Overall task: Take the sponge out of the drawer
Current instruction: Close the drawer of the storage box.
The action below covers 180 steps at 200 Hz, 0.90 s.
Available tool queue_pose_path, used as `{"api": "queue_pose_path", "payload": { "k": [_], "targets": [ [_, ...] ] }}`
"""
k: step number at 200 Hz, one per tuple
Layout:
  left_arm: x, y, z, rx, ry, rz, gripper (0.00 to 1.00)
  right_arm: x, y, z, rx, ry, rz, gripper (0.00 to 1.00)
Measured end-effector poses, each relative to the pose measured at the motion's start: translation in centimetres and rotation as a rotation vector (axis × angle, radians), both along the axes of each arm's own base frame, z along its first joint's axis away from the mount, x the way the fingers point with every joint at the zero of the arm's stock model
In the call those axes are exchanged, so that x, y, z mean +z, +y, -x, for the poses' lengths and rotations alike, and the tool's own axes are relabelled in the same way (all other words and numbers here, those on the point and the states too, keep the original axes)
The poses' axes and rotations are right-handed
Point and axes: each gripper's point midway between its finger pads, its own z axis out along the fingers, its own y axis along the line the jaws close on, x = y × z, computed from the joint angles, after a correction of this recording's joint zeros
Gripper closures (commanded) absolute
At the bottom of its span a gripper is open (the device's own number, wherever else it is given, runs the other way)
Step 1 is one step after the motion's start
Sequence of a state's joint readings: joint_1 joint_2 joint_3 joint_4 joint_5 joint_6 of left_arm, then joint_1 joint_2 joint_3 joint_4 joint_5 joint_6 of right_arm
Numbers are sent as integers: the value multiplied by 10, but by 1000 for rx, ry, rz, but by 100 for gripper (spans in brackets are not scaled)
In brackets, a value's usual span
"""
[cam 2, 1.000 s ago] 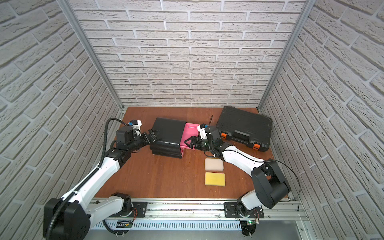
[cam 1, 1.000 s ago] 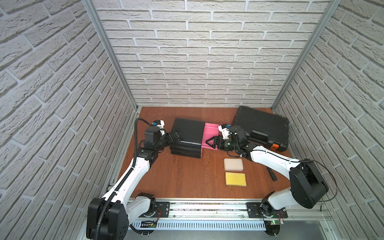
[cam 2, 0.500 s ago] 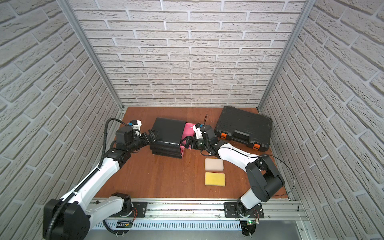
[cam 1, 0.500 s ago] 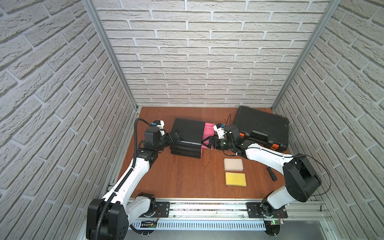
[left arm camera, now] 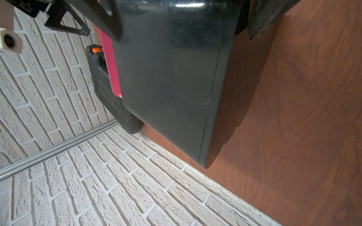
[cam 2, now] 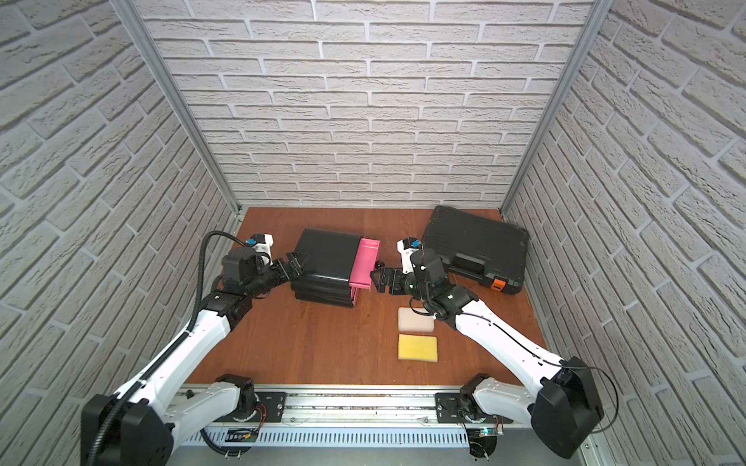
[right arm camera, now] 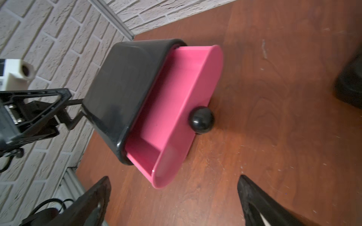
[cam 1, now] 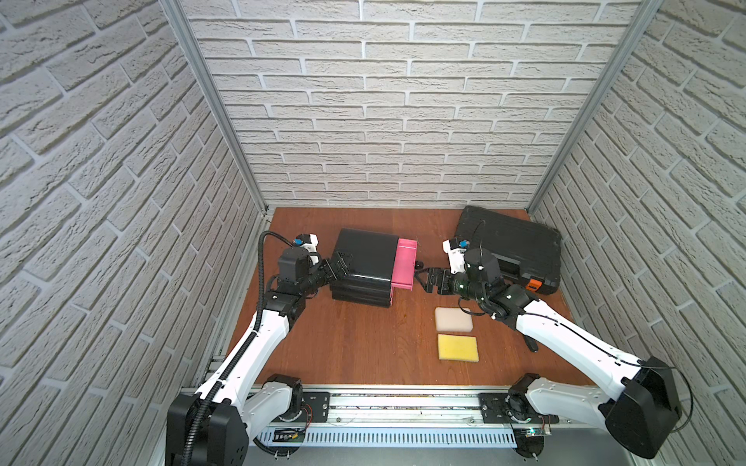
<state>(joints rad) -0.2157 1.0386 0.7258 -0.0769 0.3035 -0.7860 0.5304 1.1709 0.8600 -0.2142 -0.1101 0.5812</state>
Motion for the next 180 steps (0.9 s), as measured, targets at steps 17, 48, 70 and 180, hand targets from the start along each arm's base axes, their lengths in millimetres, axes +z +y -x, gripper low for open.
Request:
{"api": "queue_pose_path", "payload": {
  "k": [17, 48, 70, 180],
  "targets": [
    [0, 0, 0, 0, 1, -3, 2, -17, -9, 0, -30, 40, 65, 0],
    [-2, 0, 0, -1, 5, -7, 2, -47, -10, -3, -33, 111, 123, 1],
    [-7, -1, -2, -4, 20, -10, 2, -59, 3, -8, 5, 132, 103, 1],
    [-23, -3, -8, -17, 61, -14, 2, -75, 66, -42, 159, 119, -50, 1]
  ]
}}
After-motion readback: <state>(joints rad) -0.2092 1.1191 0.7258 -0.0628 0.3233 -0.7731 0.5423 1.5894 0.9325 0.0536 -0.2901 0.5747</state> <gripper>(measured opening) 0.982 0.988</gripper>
